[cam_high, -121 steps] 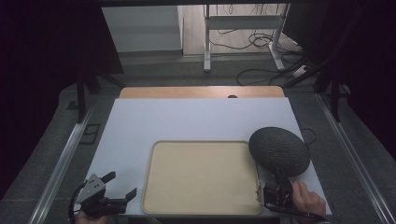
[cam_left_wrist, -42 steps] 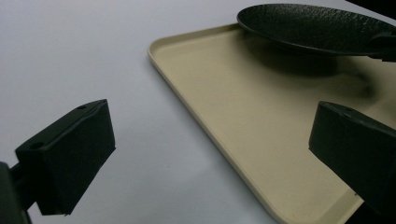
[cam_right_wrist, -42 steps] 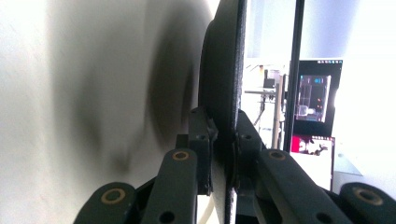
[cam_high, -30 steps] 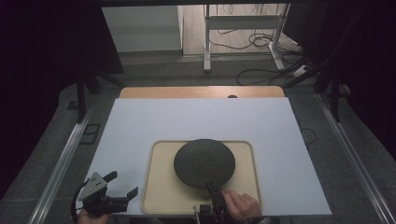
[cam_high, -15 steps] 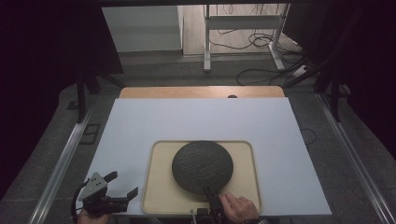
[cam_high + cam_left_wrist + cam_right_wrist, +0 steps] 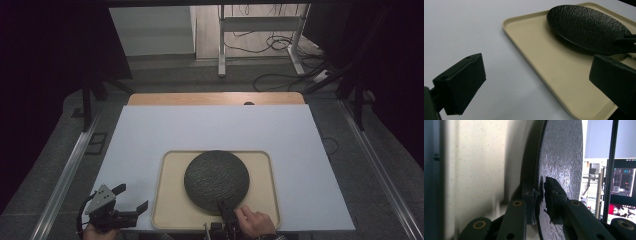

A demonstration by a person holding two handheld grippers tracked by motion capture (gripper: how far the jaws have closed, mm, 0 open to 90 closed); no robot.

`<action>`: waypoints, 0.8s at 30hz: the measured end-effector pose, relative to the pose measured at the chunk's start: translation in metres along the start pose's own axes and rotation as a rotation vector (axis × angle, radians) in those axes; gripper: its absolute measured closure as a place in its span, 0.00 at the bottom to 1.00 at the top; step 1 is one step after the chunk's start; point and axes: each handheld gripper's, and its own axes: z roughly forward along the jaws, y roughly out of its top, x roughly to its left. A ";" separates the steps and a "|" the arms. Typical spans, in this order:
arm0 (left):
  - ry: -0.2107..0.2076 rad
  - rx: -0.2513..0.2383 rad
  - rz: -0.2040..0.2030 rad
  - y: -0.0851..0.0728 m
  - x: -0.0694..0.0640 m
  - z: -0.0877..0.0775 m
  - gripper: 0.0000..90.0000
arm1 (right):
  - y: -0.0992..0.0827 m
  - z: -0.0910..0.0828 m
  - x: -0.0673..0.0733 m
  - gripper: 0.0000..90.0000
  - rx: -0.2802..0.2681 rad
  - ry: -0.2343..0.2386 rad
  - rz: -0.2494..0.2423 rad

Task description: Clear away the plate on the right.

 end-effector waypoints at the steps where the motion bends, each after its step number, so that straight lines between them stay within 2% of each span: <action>1: -0.001 0.002 0.001 0.000 0.000 0.000 0.00 | 0.000 -0.001 0.000 0.83 0.005 0.003 0.017; 2: 0.000 0.003 0.003 0.000 0.000 0.000 0.00 | 0.000 -0.003 -0.002 0.79 0.030 -0.007 0.016; 3: 0.000 0.003 0.003 0.000 0.000 0.000 0.00 | 0.000 -0.003 -0.002 0.79 0.030 -0.007 0.016; 5: 0.001 0.002 0.003 0.000 0.000 0.000 0.00 | 0.000 -0.003 -0.004 0.76 0.021 -0.009 0.014; 7: 0.001 0.001 0.002 0.000 0.000 0.000 0.00 | 0.000 -0.005 -0.006 0.72 -0.011 0.013 0.034; 8: 0.001 0.001 0.002 0.000 0.000 0.000 0.00 | 0.000 -0.005 -0.006 0.72 -0.011 0.013 0.034; 9: 0.002 0.000 0.003 0.000 -0.001 0.000 0.00 | 0.001 -0.009 -0.005 0.71 0.027 -0.013 0.021; 11: 0.002 0.002 0.004 0.000 -0.001 0.000 0.00 | 0.001 -0.011 -0.004 0.71 0.020 -0.026 0.015; 22: 0.003 0.001 0.010 0.000 -0.001 0.000 0.00 | -0.004 -0.019 -0.004 0.67 0.015 -0.022 0.032; 24: 0.003 -0.003 0.012 0.000 -0.001 -0.001 0.00 | -0.006 -0.022 -0.007 0.67 0.008 -0.006 0.057</action>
